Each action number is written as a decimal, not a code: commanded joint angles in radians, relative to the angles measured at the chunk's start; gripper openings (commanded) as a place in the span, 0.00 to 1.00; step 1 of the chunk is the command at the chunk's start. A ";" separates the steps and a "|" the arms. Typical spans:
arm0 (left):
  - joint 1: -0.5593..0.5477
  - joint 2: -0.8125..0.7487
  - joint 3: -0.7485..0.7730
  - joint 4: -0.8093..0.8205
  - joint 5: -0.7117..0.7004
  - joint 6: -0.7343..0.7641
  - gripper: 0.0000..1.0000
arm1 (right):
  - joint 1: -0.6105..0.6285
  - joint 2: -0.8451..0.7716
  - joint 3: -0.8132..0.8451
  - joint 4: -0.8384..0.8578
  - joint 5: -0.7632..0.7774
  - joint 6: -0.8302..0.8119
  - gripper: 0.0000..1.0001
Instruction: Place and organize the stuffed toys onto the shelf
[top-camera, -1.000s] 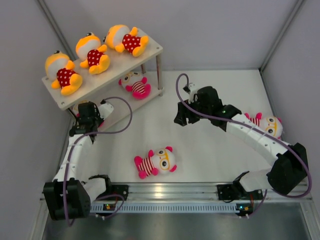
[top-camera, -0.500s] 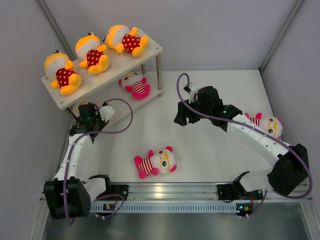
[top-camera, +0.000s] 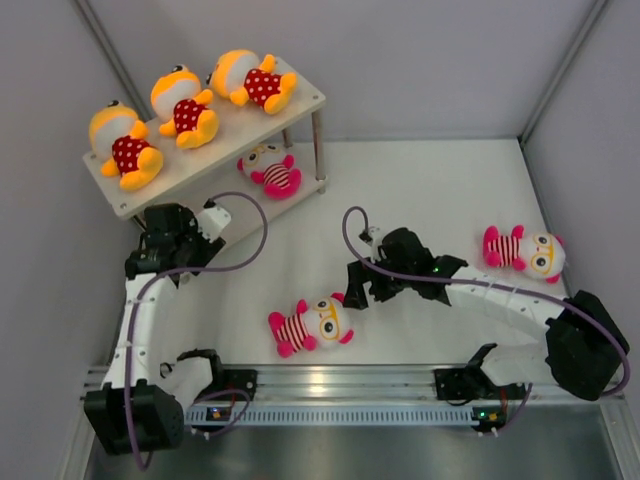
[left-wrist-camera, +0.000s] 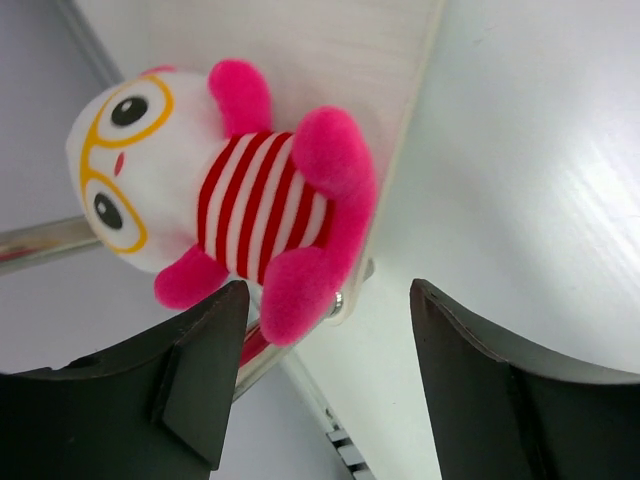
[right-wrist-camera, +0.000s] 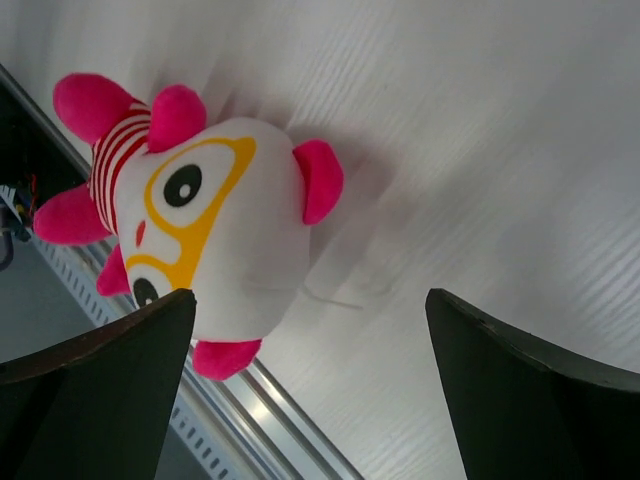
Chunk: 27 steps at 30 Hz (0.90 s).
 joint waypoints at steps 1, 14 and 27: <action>0.003 -0.046 0.073 -0.125 0.227 0.047 0.72 | 0.057 0.004 -0.056 0.217 -0.051 0.107 1.00; -0.022 -0.195 0.036 -0.485 0.629 0.478 0.70 | 0.111 0.254 -0.138 0.582 -0.223 0.211 0.55; -0.175 -0.327 -0.064 -0.665 0.776 0.943 0.70 | -0.029 0.223 0.323 0.043 -0.444 -0.301 0.00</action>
